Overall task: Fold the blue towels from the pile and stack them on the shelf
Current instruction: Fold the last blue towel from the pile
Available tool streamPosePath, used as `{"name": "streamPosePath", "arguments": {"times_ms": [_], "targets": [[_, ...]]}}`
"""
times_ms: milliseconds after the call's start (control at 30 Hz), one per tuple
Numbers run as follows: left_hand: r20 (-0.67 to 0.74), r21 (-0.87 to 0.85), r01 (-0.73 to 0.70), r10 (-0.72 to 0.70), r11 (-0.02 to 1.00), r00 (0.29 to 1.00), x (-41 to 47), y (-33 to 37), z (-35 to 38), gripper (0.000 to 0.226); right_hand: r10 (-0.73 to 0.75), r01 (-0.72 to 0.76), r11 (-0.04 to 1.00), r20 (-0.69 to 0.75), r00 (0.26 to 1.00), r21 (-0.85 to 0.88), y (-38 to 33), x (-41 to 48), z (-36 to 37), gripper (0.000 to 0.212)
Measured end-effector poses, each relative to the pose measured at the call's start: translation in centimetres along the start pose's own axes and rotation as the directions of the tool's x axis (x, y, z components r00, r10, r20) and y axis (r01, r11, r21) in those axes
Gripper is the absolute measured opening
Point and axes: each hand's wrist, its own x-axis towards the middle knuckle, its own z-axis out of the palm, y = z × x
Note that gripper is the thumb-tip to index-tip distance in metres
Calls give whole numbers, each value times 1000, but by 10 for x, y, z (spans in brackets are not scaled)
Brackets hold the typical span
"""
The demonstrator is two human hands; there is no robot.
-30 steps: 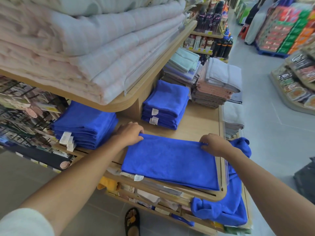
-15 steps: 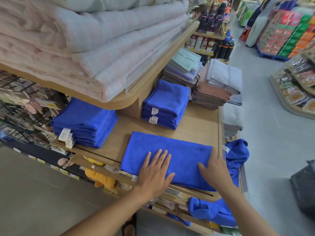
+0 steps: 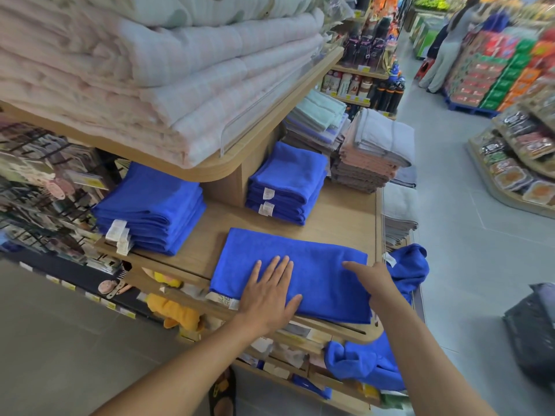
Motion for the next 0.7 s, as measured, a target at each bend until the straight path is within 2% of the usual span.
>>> {"name": "streamPosePath", "arguments": {"times_ms": [100,233,300,533,700], "targets": [[-11,-48,4,-5,999,1000,16,3,-6,89,104,-126,976,131,986,176,1,-6,-4,62],[8,-34,28,-27,999,1000,37,0,-12,90,166,-212,951,209,964,224,1,-10,-12,42],[29,-8,45,-44,999,999,41,-3,-8,90,155,-207,946,212,965,251,2,-10,-16,34],[33,-20,38,-38,999,999,41,-2,-8,87,-2,-16,977,86,996,211,-12,-18,-15,16],[35,-48,11,-9,999,999,35,-9,-17,78,-181,165,977,108,978,138,-46,-39,-8,16]]}}
